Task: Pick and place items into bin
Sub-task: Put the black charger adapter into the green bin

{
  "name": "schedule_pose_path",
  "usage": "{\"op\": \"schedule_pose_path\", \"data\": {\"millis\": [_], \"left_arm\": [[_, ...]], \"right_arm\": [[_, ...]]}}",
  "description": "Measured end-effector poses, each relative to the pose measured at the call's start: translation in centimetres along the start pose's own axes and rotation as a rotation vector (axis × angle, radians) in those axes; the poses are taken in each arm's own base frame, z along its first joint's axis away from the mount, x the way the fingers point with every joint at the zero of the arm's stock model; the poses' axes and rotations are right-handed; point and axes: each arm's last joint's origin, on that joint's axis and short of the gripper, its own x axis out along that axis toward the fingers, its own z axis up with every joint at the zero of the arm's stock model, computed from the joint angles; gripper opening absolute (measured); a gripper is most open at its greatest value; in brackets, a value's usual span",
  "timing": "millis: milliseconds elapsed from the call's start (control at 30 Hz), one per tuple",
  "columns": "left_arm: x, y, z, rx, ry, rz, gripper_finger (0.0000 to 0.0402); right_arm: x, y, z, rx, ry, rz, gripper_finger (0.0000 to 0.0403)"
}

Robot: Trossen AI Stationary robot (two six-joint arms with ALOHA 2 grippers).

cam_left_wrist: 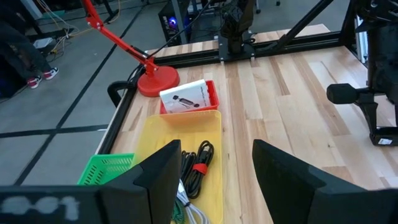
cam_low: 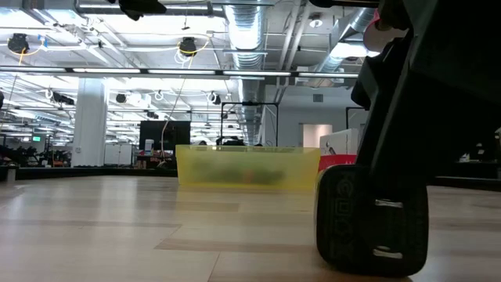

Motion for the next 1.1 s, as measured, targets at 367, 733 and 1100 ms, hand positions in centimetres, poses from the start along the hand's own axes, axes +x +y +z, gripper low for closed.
{"op": "schedule_pose_path", "data": {"millis": [367, 733, 1100], "left_arm": [[0.0, 0.0, 0.0, -0.017, 0.001, 0.005, 0.0188], [0.0, 0.1, 0.3, -0.014, -0.027, 0.011, 0.0188], [0.5, 0.1, 0.1, -0.016, -0.003, 0.007, 0.0188]], "right_arm": [[0.2, -0.7, 0.5, -0.028, 0.002, -0.015, 0.0158], [0.0, -3.2, 2.6, -0.138, 0.018, -0.064, 0.0158], [-5.0, -6.7, 7.5, -0.267, -0.092, -0.072, 0.0158]]}}
